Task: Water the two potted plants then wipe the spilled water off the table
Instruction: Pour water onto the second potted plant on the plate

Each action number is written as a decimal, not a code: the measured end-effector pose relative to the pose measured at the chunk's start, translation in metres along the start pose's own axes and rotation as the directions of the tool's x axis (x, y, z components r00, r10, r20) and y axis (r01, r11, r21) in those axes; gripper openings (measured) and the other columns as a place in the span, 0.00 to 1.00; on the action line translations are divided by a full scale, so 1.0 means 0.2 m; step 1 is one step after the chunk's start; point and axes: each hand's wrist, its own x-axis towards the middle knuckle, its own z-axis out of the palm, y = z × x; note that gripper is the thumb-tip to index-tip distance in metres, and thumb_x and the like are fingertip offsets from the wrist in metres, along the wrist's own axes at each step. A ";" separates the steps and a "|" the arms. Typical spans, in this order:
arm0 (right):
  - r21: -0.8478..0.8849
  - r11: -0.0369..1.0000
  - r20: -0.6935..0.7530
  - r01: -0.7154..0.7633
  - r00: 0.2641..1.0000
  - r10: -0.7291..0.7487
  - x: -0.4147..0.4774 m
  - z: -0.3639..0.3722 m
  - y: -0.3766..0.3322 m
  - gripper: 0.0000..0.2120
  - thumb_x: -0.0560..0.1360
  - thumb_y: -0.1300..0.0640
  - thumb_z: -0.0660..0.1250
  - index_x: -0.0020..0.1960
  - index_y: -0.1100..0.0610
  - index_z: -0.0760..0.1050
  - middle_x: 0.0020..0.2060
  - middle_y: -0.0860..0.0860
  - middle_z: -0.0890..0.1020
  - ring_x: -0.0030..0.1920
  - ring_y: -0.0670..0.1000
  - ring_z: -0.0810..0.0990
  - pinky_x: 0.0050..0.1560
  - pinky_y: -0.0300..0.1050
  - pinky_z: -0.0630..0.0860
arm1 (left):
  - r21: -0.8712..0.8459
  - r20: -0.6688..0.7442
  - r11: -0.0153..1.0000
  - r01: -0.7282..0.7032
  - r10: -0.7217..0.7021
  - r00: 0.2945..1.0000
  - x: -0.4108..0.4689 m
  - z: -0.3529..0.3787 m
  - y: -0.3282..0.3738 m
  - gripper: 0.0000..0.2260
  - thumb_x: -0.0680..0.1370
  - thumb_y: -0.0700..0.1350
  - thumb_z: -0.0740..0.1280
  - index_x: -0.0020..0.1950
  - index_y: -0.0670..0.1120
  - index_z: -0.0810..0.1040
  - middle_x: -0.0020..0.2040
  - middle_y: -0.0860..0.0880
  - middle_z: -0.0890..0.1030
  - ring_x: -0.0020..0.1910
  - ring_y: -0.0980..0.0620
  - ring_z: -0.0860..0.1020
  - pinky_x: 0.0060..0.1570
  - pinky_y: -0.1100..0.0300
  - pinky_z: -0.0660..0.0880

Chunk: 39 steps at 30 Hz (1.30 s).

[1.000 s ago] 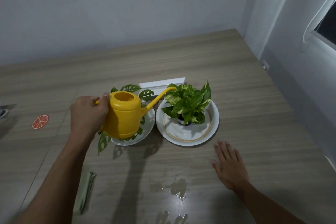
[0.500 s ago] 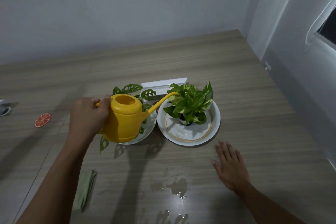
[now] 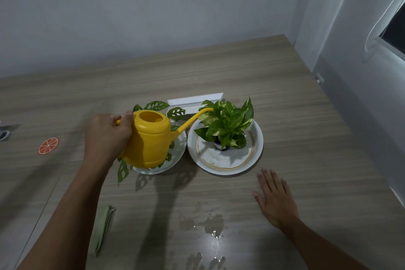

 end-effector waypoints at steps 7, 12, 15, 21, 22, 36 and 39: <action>-0.003 1.000 0.018 -0.005 1.000 0.005 0.00 -0.01 -0.01 0.32 0.78 0.39 0.48 0.77 0.54 0.60 0.77 0.52 0.62 0.77 0.56 0.59 0.73 0.60 0.60 | 0.002 0.000 1.000 0.005 -0.005 1.000 -0.02 -0.02 0.02 0.22 0.79 0.55 0.63 0.38 0.39 0.82 0.31 0.33 0.80 0.32 0.34 0.78 0.34 0.43 0.76; 0.002 1.000 -0.027 0.008 1.000 -0.008 0.06 -0.07 -0.01 0.30 0.77 0.40 0.51 0.71 0.56 0.71 0.71 0.56 0.73 0.70 0.60 0.71 0.65 0.60 0.70 | 0.027 0.004 1.000 0.010 -0.010 1.000 -0.01 -0.03 0.02 0.24 0.81 0.52 0.64 0.39 0.31 0.82 0.30 0.32 0.79 0.32 0.34 0.78 0.33 0.45 0.75; -0.001 1.000 -0.033 0.008 0.999 -0.008 0.10 -0.07 -0.02 0.29 0.79 0.41 0.52 0.74 0.56 0.66 0.74 0.56 0.68 0.74 0.59 0.65 0.70 0.59 0.64 | 0.011 0.023 1.000 0.021 -0.021 1.000 -0.01 -0.03 0.02 0.22 0.81 0.52 0.64 0.38 0.35 0.82 0.29 0.34 0.78 0.32 0.34 0.78 0.31 0.49 0.73; -0.016 0.999 0.065 -0.028 0.997 0.029 0.11 0.01 0.00 0.32 0.80 0.38 0.45 0.78 0.49 0.38 0.79 0.48 0.43 0.79 0.52 0.40 0.77 0.55 0.42 | 0.026 0.026 1.000 0.002 -0.002 1.000 -0.01 -0.05 0.01 0.23 0.81 0.52 0.64 0.38 0.33 0.82 0.28 0.35 0.77 0.30 0.37 0.77 0.31 0.50 0.71; -0.020 0.999 0.067 -0.025 0.997 0.026 0.11 0.02 0.00 0.32 0.80 0.37 0.44 0.77 0.49 0.36 0.78 0.47 0.41 0.78 0.51 0.38 0.76 0.54 0.41 | 0.033 0.027 0.999 -0.002 0.001 1.000 -0.01 -0.06 0.01 0.23 0.81 0.52 0.64 0.38 0.34 0.82 0.27 0.36 0.77 0.29 0.39 0.76 0.31 0.53 0.70; -0.020 1.000 0.049 -0.021 0.999 0.022 0.11 0.04 0.01 0.32 0.79 0.36 0.42 0.76 0.48 0.35 0.77 0.46 0.40 0.77 0.49 0.36 0.77 0.55 0.41 | 0.046 0.026 0.999 0.000 -0.002 1.000 0.01 -0.07 0.04 0.24 0.81 0.53 0.64 0.38 0.33 0.81 0.30 0.34 0.79 0.32 0.36 0.78 0.32 0.51 0.73; -0.010 1.000 0.048 -0.020 0.999 0.020 0.11 0.03 0.01 0.32 0.79 0.36 0.42 0.77 0.49 0.37 0.77 0.46 0.41 0.77 0.49 0.37 0.77 0.55 0.41 | 0.056 0.032 0.998 -0.011 0.009 0.999 0.02 -0.07 0.05 0.25 0.81 0.53 0.64 0.36 0.33 0.80 0.30 0.33 0.78 0.31 0.35 0.77 0.34 0.47 0.74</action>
